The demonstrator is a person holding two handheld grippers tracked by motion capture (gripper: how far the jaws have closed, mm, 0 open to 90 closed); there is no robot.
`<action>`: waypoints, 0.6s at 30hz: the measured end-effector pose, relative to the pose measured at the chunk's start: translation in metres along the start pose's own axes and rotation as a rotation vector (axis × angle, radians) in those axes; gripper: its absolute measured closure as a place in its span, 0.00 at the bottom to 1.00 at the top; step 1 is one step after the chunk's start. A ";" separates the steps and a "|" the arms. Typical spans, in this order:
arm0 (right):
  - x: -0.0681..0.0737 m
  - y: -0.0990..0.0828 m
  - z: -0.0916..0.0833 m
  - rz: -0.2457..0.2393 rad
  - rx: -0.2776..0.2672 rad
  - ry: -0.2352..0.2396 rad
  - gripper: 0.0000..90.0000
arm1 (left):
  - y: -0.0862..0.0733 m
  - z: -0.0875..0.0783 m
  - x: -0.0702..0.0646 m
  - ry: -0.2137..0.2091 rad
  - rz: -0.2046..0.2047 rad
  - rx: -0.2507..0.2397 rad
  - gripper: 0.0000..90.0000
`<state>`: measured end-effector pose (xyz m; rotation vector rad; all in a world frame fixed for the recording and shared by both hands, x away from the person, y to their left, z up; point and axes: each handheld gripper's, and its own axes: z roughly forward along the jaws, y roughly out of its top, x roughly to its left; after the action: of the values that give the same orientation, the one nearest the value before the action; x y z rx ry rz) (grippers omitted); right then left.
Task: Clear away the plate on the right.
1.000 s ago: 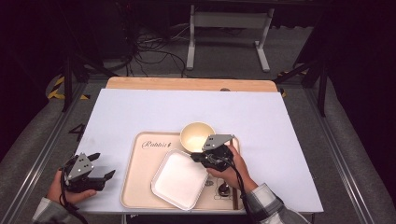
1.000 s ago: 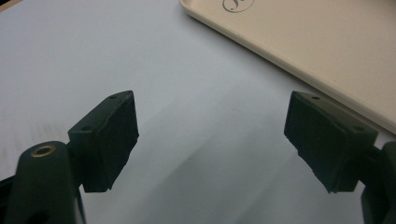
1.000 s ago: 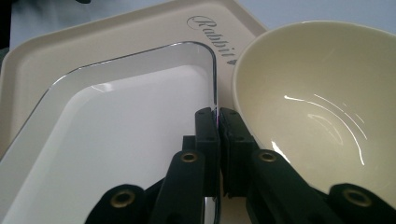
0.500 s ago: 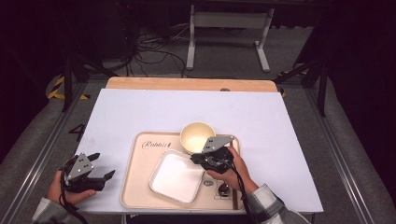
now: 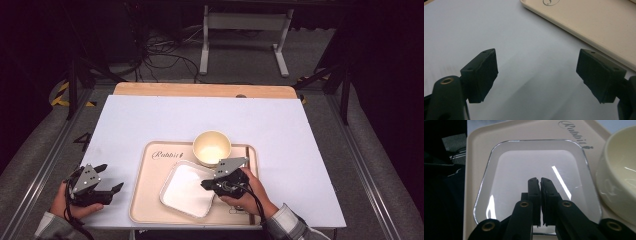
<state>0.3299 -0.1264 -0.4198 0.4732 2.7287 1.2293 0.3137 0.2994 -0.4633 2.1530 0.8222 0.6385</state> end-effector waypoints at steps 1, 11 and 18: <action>0.003 0.000 0.002 -0.011 0.010 0.009 0.97 | 0.000 0.000 0.000 0.000 0.000 0.000 0.20; 0.029 -0.006 0.022 -0.067 0.111 0.098 0.98 | 0.000 0.000 -0.001 -0.001 0.003 0.003 0.20; 0.037 -0.013 0.023 -0.085 0.162 0.135 0.98 | 0.000 0.000 -0.001 -0.005 0.001 0.004 0.20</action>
<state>0.2975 -0.1057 -0.4439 0.2953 2.9424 1.0621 0.3131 0.2982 -0.4636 2.1575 0.8203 0.6325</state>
